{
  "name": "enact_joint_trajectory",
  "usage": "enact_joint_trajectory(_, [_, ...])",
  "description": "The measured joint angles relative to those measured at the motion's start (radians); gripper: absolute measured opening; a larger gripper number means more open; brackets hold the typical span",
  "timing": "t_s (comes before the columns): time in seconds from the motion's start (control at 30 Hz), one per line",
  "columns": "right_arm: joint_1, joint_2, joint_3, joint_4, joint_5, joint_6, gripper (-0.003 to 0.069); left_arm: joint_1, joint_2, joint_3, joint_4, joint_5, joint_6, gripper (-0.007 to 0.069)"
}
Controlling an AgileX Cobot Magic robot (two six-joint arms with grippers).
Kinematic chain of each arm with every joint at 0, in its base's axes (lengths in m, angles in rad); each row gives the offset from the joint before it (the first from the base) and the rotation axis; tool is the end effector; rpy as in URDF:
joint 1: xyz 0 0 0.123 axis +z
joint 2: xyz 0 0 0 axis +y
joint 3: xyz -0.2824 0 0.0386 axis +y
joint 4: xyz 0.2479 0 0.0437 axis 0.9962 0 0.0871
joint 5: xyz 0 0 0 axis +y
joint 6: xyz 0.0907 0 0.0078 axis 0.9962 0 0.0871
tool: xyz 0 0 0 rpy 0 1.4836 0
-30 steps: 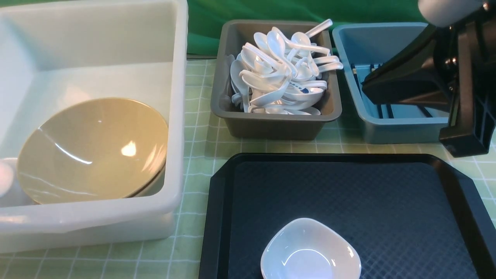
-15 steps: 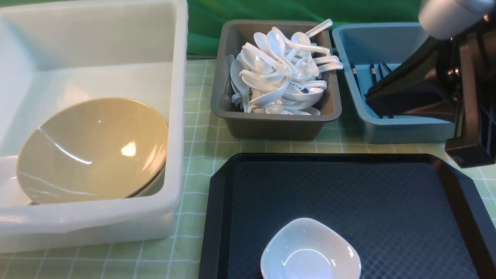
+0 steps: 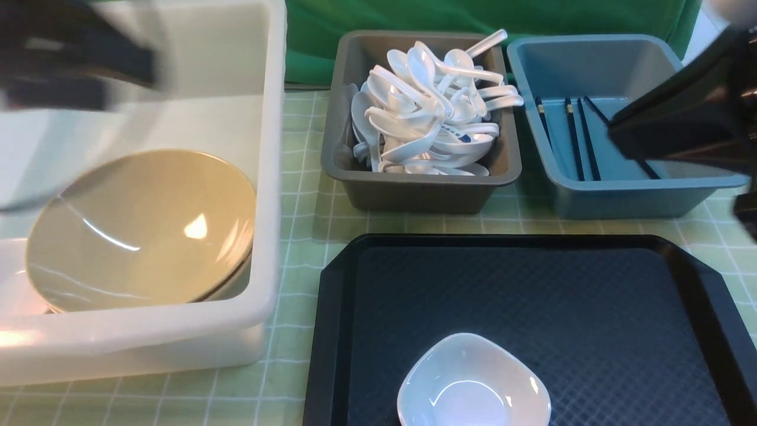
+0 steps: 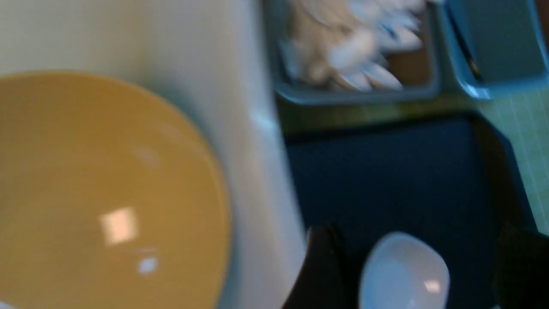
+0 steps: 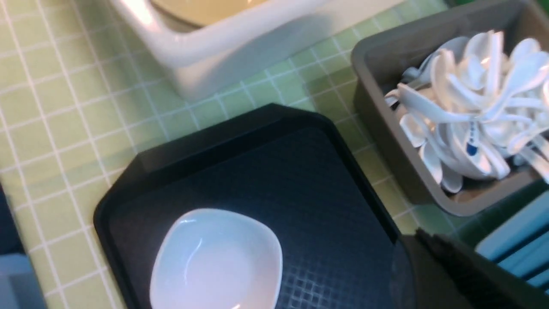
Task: On green table put chopsticks spoon bowls plates into blue grey white boxes.
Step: 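Grasp the small white bowl on the black tray by its rim with the left gripper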
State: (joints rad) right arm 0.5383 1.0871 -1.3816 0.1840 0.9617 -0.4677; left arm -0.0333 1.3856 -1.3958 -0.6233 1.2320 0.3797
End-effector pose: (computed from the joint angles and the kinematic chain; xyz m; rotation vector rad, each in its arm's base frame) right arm 0.1673 0.1158 0.4559 -1.0126 1.8934 0.2645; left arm 0.2683 -0.0591 0.3874 0.4192 2.4901 -0.7178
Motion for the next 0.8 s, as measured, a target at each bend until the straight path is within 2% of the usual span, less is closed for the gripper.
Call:
enact_joint_trajectory(0.07, [0.0, -0.019, 0.0, -0.001, 0.004, 0.023, 0.0038, -0.116, 0.038, 0.005, 0.011, 0.001, 0.018, 0.0451])
enact_joint_trajectory(0.1, [0.0, -0.034, 0.0, -0.001, 0.011, 0.03, 0.0039, -0.223, 0.086, 0.007, 0.033, 0.002, 0.025, 0.0451])
enact_joint_trajectory(0.13, [0.0, -0.037, 0.0, -0.001, 0.013, 0.032, 0.0039, -0.237, 0.086, 0.007, 0.038, 0.002, 0.025, 0.0451])
enact_joint_trajectory(0.2, [0.0, -0.064, 0.0, -0.001, 0.035, 0.045, 0.0042, -0.385, 0.2, 0.007, 0.106, -0.023, 0.026, 0.0451])
enact_joint_trajectory(0.3, [0.0, -0.08, 0.0, -0.002, 0.052, 0.047, 0.0046, -0.509, 0.347, 0.006, 0.177, -0.049, 0.027, 0.0451])
enact_joint_trajectory(0.43, [0.0, -0.096, 0.0, -0.002, 0.072, 0.047, 0.0047, -0.582, 0.492, -0.011, 0.213, -0.056, 0.027, 0.0451])
enact_joint_trajectory(0.67, [0.0, -0.106, 0.0, -0.004, 0.124, 0.044, 0.0047, -0.606, 0.66, -0.038, 0.171, -0.09, 0.058, 0.0447])
enact_joint_trajectory(0.77, [0.0, -0.108, 0.0, -0.005, 0.137, 0.044, 0.0047, -0.603, 0.678, -0.044, 0.148, -0.086, 0.082, 0.0402])
enact_joint_trajectory(0.8, [0.0, -0.108, 0.0, -0.005, 0.138, 0.044, 0.0047, -0.603, 0.683, -0.045, 0.148, -0.086, 0.09, 0.034])
